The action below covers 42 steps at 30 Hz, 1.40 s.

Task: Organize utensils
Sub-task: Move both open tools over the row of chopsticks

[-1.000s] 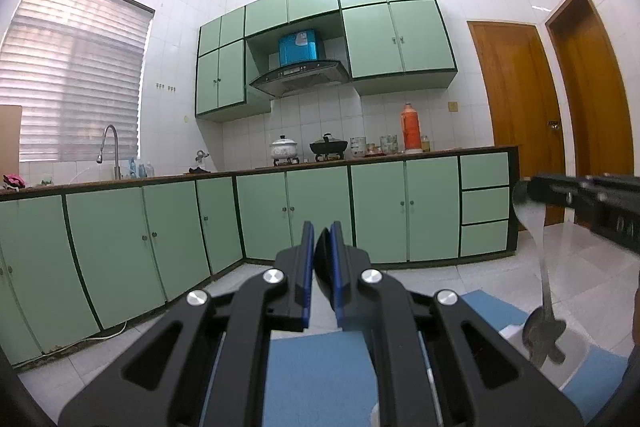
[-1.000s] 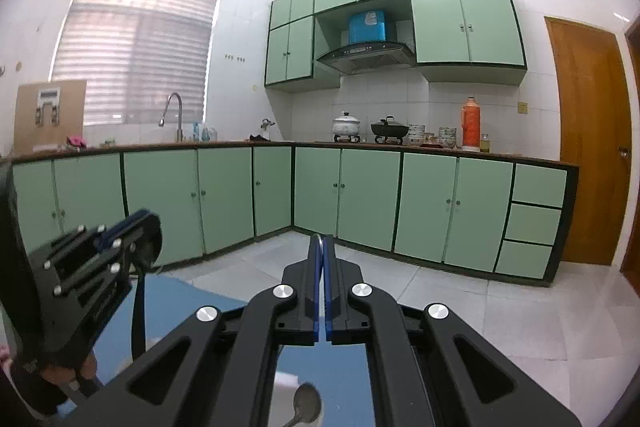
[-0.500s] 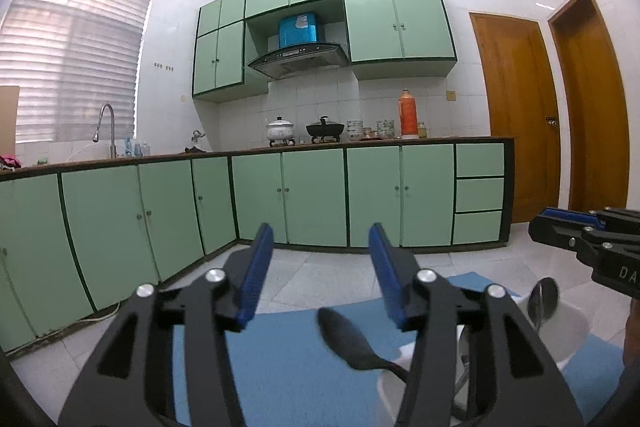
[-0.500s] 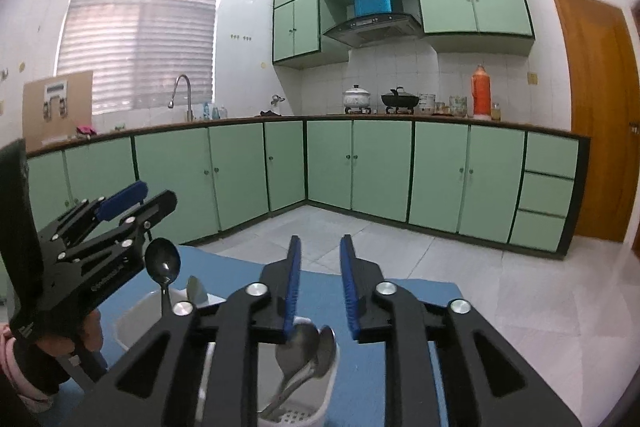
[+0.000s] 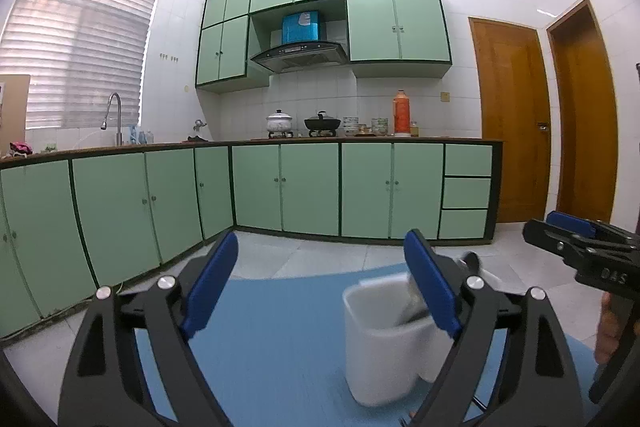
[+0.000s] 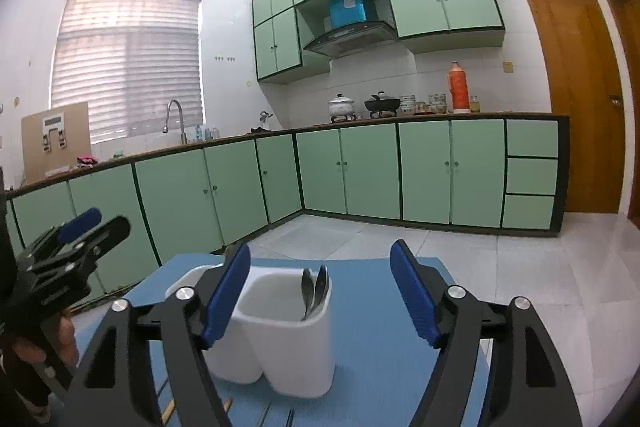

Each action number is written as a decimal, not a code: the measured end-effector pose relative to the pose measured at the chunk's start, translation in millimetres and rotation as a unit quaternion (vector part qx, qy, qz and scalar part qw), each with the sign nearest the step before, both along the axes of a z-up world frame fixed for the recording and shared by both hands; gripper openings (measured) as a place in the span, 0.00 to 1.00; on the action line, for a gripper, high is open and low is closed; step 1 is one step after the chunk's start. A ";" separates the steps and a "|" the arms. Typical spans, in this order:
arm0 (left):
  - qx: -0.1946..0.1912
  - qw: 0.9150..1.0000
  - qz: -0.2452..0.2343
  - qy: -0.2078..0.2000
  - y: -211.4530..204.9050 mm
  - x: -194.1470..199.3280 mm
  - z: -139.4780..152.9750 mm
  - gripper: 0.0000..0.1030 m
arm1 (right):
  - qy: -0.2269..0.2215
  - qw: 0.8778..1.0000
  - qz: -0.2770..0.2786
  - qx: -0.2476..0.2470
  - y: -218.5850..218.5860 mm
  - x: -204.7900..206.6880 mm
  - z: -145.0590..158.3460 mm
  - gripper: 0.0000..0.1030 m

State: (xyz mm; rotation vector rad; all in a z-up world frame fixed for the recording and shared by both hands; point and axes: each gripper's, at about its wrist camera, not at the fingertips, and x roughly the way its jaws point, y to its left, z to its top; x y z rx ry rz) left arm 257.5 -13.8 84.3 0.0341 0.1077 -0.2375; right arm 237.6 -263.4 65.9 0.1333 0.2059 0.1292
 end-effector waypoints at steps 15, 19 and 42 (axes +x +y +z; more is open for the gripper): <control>-0.018 0.999 0.021 0.038 16.4 -92.1 -19.9 0.84 | 0.018 1.000 -0.005 0.006 6.9 -81.2 -12.6 0.81; -0.017 0.998 0.029 0.052 22.8 -110.3 -27.4 0.86 | 0.029 0.999 -0.014 0.012 8.5 -98.1 -25.8 0.87; -0.008 0.987 0.045 0.151 50.4 -187.4 -116.1 0.93 | 0.109 0.993 -0.040 0.001 32.4 -177.8 -123.6 0.94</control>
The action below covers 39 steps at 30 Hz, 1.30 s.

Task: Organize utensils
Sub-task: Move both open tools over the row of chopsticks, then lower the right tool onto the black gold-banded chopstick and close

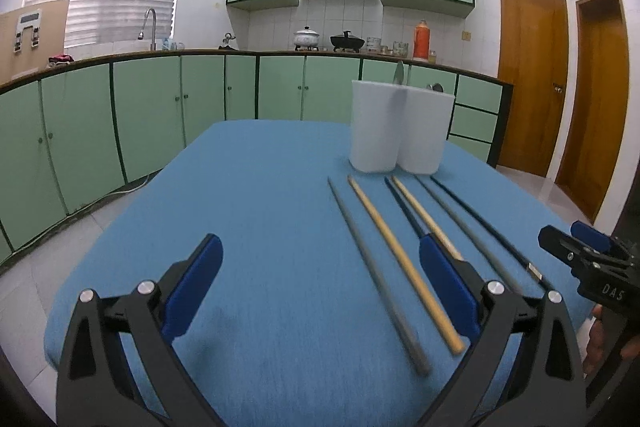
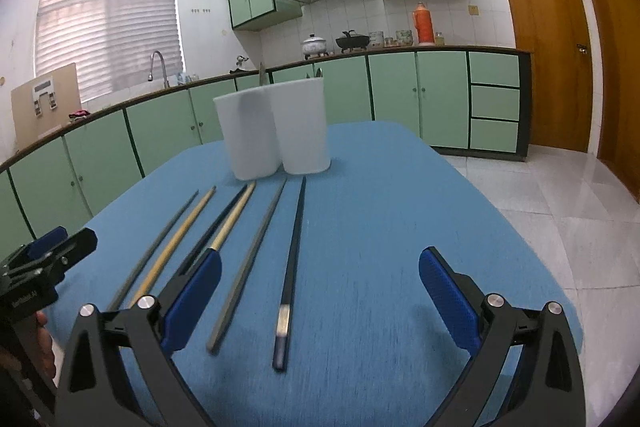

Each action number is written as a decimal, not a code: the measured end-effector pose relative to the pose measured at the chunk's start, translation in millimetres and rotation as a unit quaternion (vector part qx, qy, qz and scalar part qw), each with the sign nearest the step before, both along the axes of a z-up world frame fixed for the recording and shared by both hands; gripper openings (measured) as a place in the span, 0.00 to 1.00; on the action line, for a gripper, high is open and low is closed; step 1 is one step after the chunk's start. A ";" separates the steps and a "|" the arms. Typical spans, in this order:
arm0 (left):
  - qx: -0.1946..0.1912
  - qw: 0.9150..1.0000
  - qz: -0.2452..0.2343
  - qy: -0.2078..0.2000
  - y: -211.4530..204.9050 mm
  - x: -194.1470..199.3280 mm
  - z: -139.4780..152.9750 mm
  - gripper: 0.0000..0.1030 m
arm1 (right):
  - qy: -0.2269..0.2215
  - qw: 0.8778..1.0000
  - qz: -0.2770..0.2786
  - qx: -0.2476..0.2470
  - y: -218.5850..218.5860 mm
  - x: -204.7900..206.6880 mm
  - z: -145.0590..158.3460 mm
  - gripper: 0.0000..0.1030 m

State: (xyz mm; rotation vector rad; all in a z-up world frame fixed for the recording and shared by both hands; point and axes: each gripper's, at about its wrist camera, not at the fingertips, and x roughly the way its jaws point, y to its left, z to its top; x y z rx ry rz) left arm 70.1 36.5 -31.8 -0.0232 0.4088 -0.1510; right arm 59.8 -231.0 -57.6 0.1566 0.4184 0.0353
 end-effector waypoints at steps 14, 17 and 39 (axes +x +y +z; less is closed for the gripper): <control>0.005 1.000 0.001 0.002 -15.7 -32.9 -29.6 0.76 | -0.009 1.000 -0.001 -0.005 2.0 -16.3 -6.0 0.94; 0.006 1.000 0.000 0.010 -17.5 -32.1 -36.2 0.71 | -0.014 1.000 0.002 -0.013 6.6 -18.2 -6.9 0.94; 0.011 1.000 -0.017 -0.014 -37.3 -51.0 -44.3 0.32 | 0.002 0.999 0.028 -0.037 21.8 -22.5 -22.7 0.42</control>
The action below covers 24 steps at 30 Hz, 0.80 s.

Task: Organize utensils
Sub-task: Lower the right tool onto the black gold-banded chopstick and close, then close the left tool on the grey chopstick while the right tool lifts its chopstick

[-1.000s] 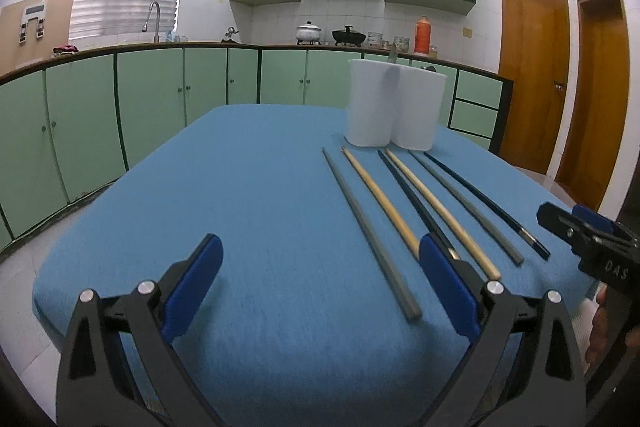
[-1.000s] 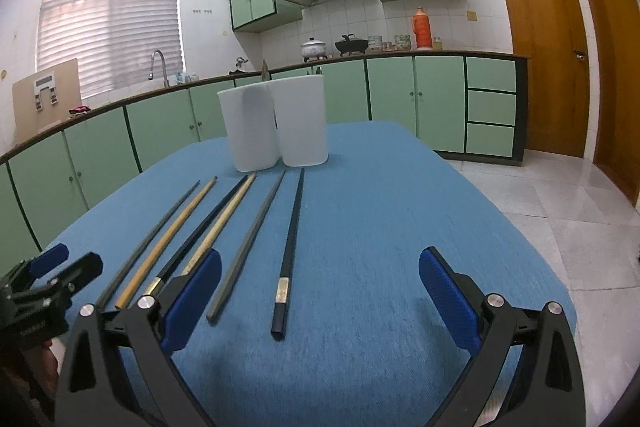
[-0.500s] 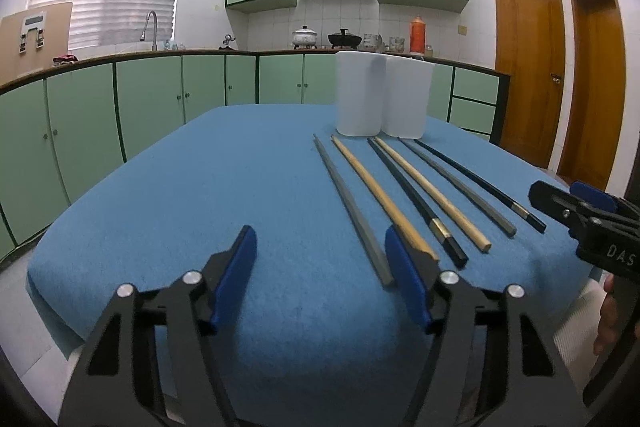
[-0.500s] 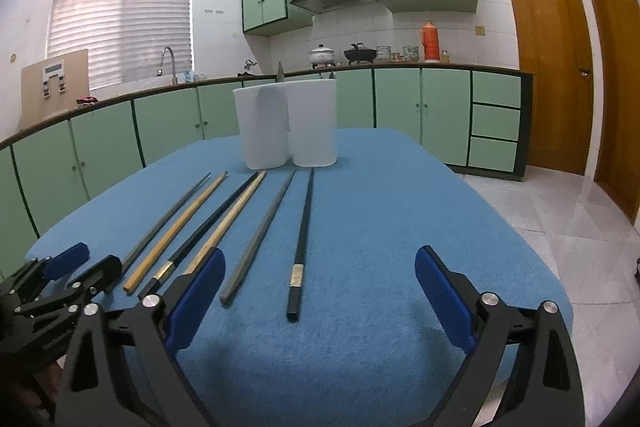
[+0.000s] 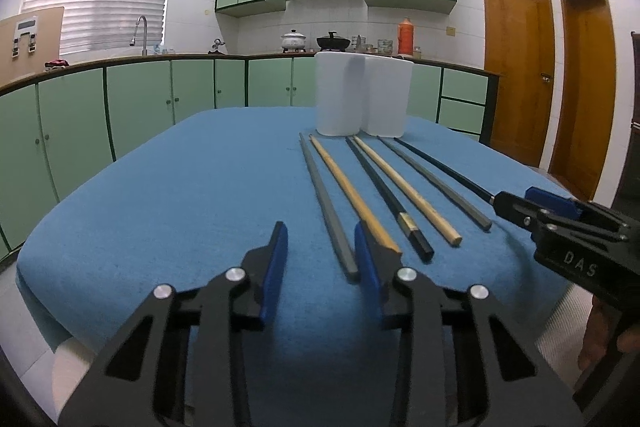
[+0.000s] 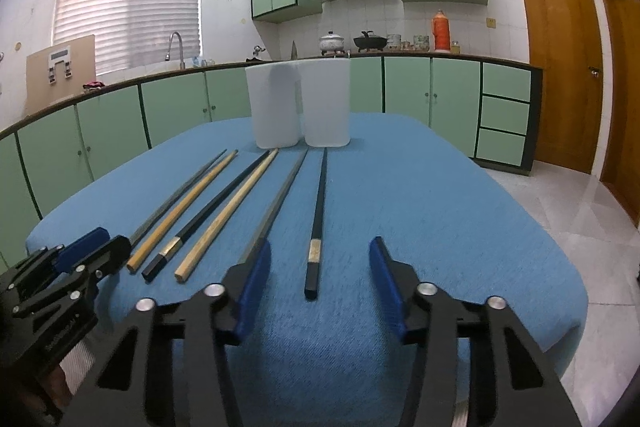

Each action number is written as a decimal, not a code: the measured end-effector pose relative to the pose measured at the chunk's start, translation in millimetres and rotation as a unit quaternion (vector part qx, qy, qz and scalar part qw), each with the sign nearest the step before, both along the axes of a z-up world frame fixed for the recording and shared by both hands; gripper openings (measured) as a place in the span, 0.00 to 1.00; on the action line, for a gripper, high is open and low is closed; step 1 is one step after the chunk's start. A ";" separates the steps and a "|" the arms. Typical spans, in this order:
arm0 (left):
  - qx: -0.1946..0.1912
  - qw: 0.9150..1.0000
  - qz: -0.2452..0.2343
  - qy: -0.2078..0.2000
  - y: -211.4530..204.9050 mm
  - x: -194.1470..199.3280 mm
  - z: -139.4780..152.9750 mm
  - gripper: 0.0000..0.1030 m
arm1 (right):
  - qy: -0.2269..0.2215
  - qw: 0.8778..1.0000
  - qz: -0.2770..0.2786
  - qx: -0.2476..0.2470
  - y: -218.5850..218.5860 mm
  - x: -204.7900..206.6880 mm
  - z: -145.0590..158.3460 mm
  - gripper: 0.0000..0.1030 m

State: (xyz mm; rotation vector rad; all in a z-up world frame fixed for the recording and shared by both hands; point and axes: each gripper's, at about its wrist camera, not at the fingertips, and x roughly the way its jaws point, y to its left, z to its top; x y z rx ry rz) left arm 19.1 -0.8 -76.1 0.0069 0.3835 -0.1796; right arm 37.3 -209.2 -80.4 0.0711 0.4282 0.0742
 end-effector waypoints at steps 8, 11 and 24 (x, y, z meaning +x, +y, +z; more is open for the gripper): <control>0.003 1.000 0.013 -0.002 -4.7 -1.6 0.4 0.31 | -0.002 1.000 -0.004 -0.004 3.0 -7.7 -5.4 0.28; 0.001 1.000 0.019 -0.003 -6.2 -1.8 1.0 0.30 | -0.006 1.000 -0.009 -0.005 3.5 -8.9 -7.7 0.24; 0.001 1.000 0.020 0.000 -12.5 -6.7 2.7 0.12 | -0.014 1.000 -0.004 -0.024 8.4 -14.8 -11.3 0.07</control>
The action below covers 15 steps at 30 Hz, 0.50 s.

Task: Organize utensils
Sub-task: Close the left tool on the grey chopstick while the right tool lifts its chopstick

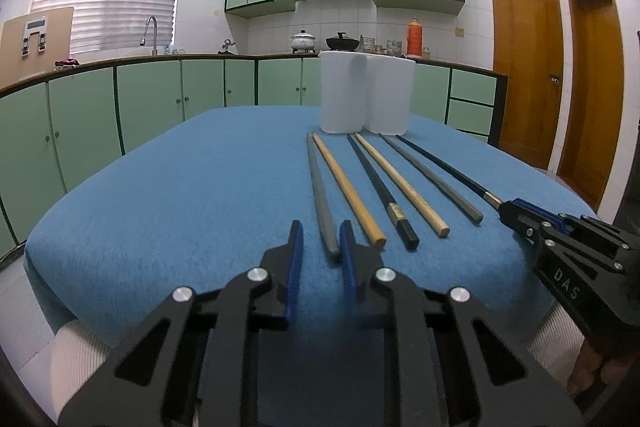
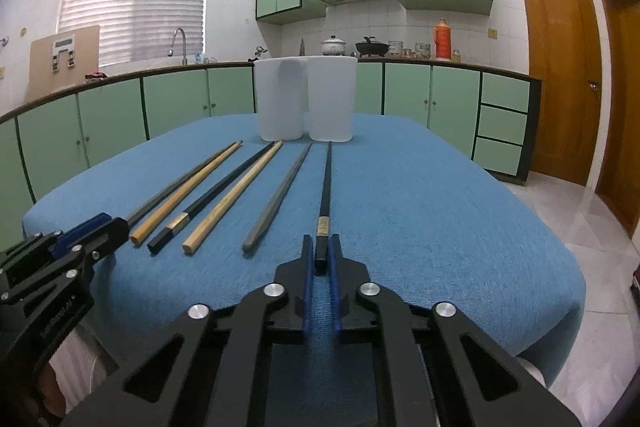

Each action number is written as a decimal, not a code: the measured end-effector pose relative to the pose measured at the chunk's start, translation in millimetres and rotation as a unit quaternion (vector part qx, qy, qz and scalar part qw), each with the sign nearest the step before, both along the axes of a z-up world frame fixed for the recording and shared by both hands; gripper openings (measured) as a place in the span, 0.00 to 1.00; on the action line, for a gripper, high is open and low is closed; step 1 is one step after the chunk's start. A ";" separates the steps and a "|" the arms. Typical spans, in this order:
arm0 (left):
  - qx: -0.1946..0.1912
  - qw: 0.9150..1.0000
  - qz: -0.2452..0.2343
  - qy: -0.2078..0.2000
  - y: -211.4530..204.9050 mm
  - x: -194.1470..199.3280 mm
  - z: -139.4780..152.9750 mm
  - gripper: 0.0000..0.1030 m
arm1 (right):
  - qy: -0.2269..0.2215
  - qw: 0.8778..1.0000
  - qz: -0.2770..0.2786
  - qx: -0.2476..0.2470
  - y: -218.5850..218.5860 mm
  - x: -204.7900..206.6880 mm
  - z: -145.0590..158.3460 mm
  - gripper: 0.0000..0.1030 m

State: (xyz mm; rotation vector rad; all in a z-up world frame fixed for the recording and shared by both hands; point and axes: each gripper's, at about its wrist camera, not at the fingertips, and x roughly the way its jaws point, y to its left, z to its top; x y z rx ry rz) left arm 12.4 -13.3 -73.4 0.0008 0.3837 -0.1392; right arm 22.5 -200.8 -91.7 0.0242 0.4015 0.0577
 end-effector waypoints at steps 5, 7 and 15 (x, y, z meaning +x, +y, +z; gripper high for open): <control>0.001 1.000 -0.002 0.002 0.0 -0.3 -0.3 0.07 | 0.004 1.000 0.004 0.006 -2.4 -0.3 1.2 0.07; -0.002 1.000 -0.002 0.004 0.5 -0.8 0.1 0.07 | 0.004 1.000 0.004 0.006 -2.7 -0.6 2.5 0.07; -0.004 1.000 -0.001 -0.004 3.1 -3.2 12.6 0.05 | -0.005 1.000 0.002 0.009 -12.5 -2.2 19.9 0.06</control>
